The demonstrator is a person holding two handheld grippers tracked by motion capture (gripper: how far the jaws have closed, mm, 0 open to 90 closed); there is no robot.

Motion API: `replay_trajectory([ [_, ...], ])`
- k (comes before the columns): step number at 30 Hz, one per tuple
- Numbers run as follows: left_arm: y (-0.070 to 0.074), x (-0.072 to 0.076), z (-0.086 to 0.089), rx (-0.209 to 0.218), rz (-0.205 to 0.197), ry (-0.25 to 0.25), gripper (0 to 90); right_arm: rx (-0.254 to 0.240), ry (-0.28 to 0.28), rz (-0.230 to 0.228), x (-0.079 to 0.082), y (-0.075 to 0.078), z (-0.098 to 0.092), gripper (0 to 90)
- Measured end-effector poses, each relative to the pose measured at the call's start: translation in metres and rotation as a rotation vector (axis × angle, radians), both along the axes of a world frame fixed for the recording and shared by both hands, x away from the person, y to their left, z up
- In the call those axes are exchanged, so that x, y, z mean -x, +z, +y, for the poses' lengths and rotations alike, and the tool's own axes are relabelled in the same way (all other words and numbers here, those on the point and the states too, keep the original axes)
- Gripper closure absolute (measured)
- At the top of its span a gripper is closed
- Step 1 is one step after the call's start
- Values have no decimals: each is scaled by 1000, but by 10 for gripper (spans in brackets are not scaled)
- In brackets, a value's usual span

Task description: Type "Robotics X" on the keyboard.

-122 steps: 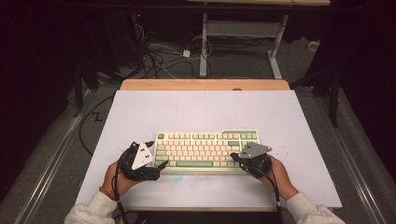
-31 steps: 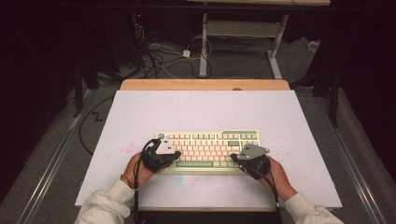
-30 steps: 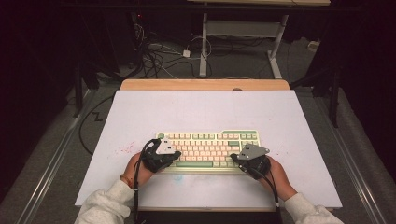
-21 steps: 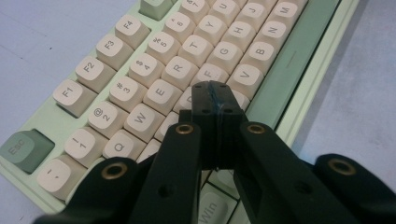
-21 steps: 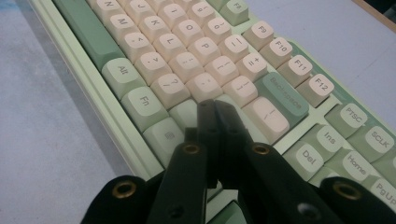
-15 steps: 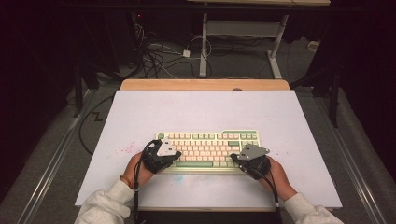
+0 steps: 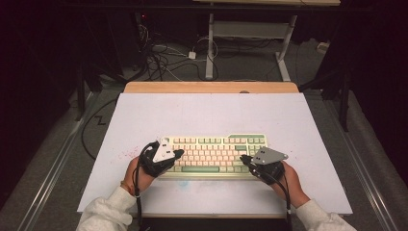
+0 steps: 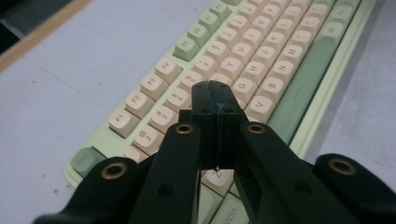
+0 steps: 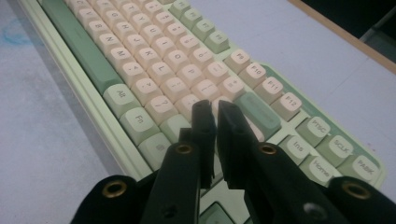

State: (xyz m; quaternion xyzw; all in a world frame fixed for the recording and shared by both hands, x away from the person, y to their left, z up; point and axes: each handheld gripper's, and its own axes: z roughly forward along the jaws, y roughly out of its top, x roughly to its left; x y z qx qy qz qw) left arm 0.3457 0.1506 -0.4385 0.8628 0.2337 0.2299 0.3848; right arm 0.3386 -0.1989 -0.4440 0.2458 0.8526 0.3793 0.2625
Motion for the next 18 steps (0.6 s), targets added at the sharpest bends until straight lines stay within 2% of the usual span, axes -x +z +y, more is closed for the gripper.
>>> replay_trajectory([
  [1,-1,1,0,6,-16,6,868,-8,4,-3,0,1,-1,832],
  [2,-1,0,0,4,-20,10,814,-12,5,-4,0,2,-2,829],
  [5,-3,1,-3,-3,-35,7,769,-30,6,-17,1,5,-4,770],
  [7,-4,2,-5,-14,-40,7,681,-38,1,-18,1,6,-5,736],
  [11,-5,2,-6,-21,-52,3,580,-49,-6,-24,1,6,-5,686],
  [13,-6,3,-7,-24,-59,18,520,-50,-4,-27,1,7,-5,646],
  [14,-6,3,-7,-30,-81,26,467,-50,-7,-31,1,6,-4,634],
  [18,-7,4,-7,-18,-87,56,340,-47,-3,-34,1,6,-3,550],
])
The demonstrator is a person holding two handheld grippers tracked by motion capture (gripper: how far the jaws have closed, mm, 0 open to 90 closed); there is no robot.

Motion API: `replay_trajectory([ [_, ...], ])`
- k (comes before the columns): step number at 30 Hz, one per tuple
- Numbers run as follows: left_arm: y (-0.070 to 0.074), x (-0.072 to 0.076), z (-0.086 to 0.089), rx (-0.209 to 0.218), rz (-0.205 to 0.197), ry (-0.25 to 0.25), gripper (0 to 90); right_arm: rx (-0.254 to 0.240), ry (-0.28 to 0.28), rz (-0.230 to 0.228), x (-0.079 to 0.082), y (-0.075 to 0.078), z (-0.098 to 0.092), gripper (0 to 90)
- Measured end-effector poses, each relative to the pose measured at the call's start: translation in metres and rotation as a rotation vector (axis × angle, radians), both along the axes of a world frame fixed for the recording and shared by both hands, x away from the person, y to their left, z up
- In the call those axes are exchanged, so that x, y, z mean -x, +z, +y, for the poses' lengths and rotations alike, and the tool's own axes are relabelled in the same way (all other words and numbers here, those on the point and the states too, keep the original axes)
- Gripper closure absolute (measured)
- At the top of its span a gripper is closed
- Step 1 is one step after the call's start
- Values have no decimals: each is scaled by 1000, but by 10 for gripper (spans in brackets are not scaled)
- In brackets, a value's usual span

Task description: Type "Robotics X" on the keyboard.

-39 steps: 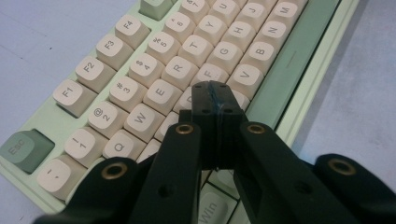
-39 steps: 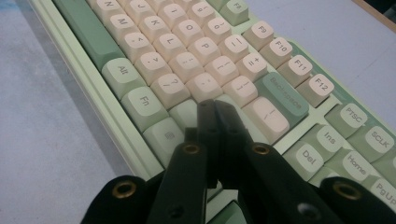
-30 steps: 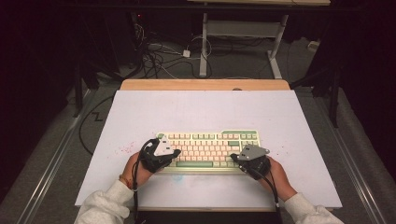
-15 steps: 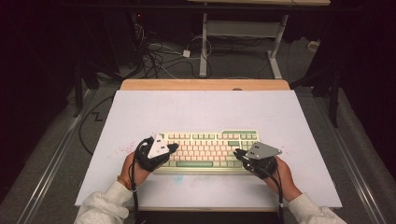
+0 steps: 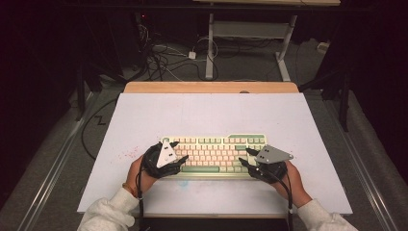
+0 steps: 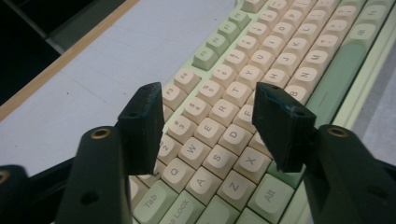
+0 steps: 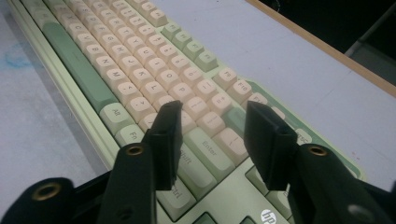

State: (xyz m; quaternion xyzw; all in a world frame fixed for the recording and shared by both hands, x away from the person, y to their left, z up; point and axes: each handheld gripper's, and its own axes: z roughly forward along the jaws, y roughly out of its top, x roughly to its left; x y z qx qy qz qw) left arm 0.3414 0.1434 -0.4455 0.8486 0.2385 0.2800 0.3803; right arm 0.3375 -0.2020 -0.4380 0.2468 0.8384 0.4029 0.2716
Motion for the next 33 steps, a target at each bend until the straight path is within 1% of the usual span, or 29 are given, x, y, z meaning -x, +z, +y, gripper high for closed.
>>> replay_trajectory([
  [1,0,0,0,-1,-4,3,331,-2,3,1,0,0,0,501],
  [2,0,0,0,-1,-6,7,314,-1,-1,0,0,0,1,429],
  [3,0,0,-1,4,-3,8,271,3,-9,-5,0,-1,2,381],
  [5,0,0,-1,6,-1,6,239,4,-16,-4,0,-2,3,304],
  [7,-1,0,-2,5,6,1,190,2,-19,-3,-1,-2,3,275],
  [10,-2,1,-3,-9,9,-8,176,-4,-30,-17,-1,-3,4,223],
  [12,-2,2,-3,-7,6,-15,148,-11,-36,-19,-1,-3,3,204],
  [13,-2,3,-3,-6,3,-17,148,-6,-28,-15,-1,-3,3,163],
  [14,-2,3,-3,-7,0,-18,148,1,-27,-16,-1,-3,4,169],
  [16,-1,3,-3,0,-2,-16,148,1,-31,-18,-1,-2,4,162],
  [18,-1,2,-3,7,-3,-17,148,5,-44,-22,-2,-2,4,163],
  [20,1,1,-4,13,-5,-18,149,-4,-44,-21,-2,0,3,163],
  [22,2,1,-6,4,-20,-13,149,-8,-42,-21,-2,1,3,163],
  [24,4,2,-6,5,-27,-21,149,-12,-39,-26,-1,3,3,162],
  [29,8,3,-3,1,-45,-10,148,1,-33,-39,1,4,4,162],
  [31,9,5,-1,7,-49,-9,149,8,-35,-47,2,5,5,162],
  [33,11,6,-1,2,-59,-8,149,5,-32,-47,3,5,4,161],
])
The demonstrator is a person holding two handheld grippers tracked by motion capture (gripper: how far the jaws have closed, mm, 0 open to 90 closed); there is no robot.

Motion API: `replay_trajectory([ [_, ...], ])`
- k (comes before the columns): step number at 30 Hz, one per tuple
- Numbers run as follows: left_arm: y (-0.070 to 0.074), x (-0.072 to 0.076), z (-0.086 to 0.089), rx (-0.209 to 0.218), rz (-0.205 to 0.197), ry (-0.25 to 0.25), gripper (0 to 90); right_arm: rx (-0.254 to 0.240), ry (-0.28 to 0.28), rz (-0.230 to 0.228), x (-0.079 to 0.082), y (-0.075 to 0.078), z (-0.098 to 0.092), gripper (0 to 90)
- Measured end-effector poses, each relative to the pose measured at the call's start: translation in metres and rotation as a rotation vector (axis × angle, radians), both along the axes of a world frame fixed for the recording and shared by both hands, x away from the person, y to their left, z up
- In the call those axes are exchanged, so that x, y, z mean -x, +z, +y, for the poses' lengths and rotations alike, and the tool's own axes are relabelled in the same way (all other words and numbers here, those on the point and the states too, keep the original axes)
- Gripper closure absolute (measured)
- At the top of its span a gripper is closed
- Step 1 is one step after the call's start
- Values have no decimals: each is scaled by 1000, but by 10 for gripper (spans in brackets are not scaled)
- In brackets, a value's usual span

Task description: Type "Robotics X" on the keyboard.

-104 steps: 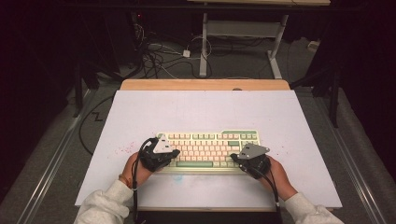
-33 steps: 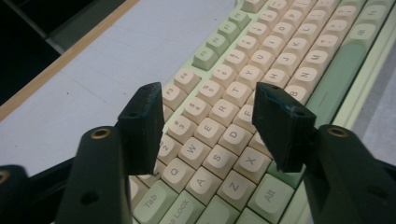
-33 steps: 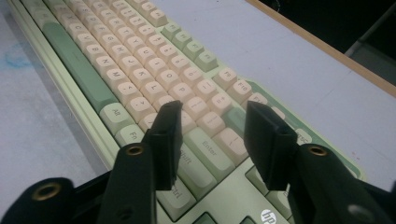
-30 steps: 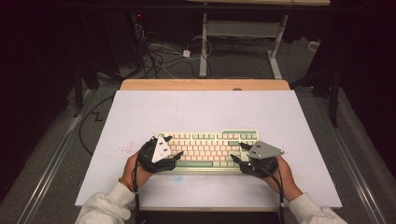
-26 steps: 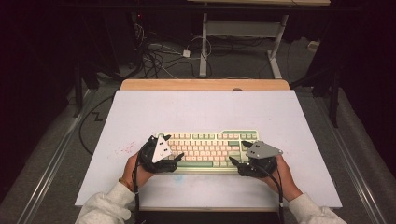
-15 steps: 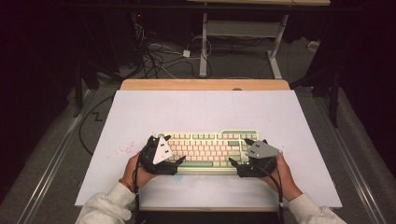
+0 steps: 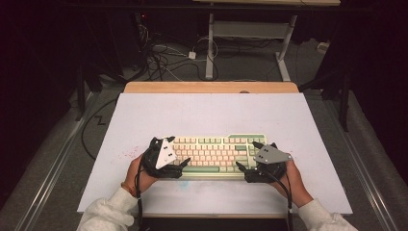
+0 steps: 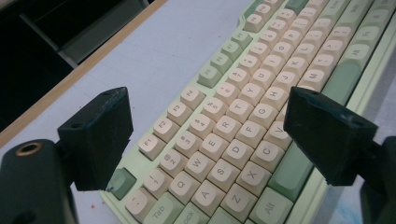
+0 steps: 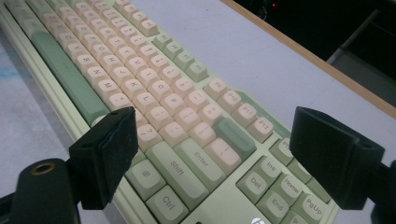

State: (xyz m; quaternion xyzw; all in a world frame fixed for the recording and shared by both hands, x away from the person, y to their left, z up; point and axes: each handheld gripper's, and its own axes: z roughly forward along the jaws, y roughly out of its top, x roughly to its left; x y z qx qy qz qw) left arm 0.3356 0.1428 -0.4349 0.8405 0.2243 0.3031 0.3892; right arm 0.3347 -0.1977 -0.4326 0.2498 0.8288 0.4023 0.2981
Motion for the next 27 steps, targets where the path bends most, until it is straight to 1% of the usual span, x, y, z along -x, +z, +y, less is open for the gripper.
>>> replay_trajectory([
  [3,1,1,0,-9,-10,-1,148,13,-10,-14,1,1,0,160],
  [9,2,4,0,-25,-24,-6,148,12,-12,-22,3,4,-1,160],
  [11,2,5,0,-23,-27,-5,148,11,-9,-26,3,4,-1,161],
  [19,2,8,2,-44,-37,-7,148,24,-11,-30,7,6,-2,161],
  [27,4,13,4,-45,-47,-9,148,27,-24,-48,11,11,-7,161],
])
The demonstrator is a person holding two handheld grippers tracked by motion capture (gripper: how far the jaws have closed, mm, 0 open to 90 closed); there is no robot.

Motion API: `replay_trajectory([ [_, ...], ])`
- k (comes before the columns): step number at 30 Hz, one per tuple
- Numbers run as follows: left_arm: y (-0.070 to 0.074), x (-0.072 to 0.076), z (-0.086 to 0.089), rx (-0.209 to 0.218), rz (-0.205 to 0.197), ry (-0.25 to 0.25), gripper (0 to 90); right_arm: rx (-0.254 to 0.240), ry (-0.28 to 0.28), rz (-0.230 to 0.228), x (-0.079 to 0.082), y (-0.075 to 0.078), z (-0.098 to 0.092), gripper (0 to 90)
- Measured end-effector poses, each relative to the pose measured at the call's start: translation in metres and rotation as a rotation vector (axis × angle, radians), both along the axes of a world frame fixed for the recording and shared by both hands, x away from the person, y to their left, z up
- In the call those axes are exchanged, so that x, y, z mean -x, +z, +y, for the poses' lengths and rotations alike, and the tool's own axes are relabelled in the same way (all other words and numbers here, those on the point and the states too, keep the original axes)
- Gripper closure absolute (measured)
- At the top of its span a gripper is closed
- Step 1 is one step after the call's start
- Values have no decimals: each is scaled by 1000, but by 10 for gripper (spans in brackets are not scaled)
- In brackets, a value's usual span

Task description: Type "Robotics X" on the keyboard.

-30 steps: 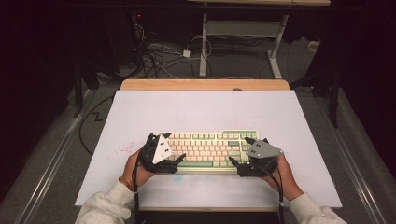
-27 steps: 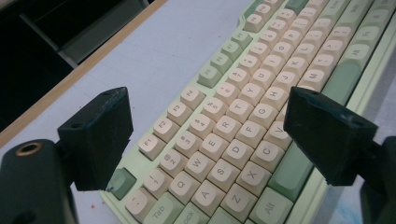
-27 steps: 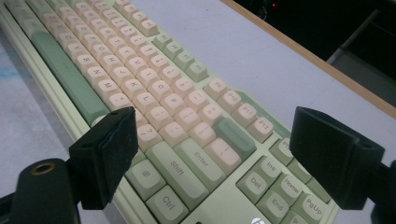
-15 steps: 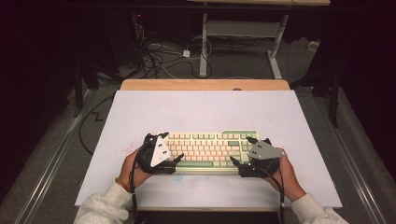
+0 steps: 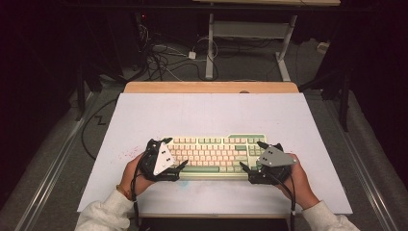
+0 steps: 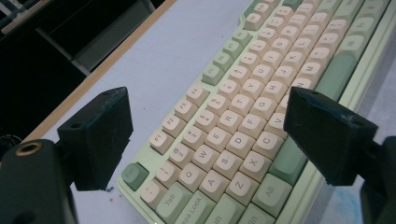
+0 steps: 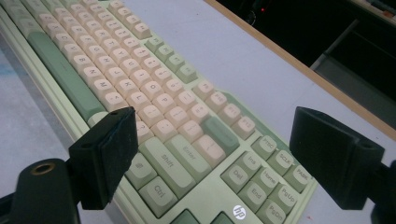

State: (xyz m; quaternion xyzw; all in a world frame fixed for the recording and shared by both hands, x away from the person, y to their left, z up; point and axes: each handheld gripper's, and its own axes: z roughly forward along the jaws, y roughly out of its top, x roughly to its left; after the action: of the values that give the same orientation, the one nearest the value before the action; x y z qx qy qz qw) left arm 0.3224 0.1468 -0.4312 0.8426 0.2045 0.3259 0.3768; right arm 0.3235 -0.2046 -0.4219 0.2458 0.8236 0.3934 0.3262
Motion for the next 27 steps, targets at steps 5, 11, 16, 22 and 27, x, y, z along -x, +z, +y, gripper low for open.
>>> replay_trajectory([
  [5,2,4,3,-5,-4,5,148,-2,-9,-4,3,3,-3,162],
  [11,2,8,9,-2,-11,21,148,8,-9,-16,7,5,-7,164],
  [16,3,12,14,7,-18,34,148,11,-19,-24,9,7,-10,164],
  [22,2,15,19,-1,-24,51,148,7,-33,-28,12,8,-16,164],
  [27,1,18,23,-7,-21,58,148,8,-47,-31,14,7,-22,164],
])
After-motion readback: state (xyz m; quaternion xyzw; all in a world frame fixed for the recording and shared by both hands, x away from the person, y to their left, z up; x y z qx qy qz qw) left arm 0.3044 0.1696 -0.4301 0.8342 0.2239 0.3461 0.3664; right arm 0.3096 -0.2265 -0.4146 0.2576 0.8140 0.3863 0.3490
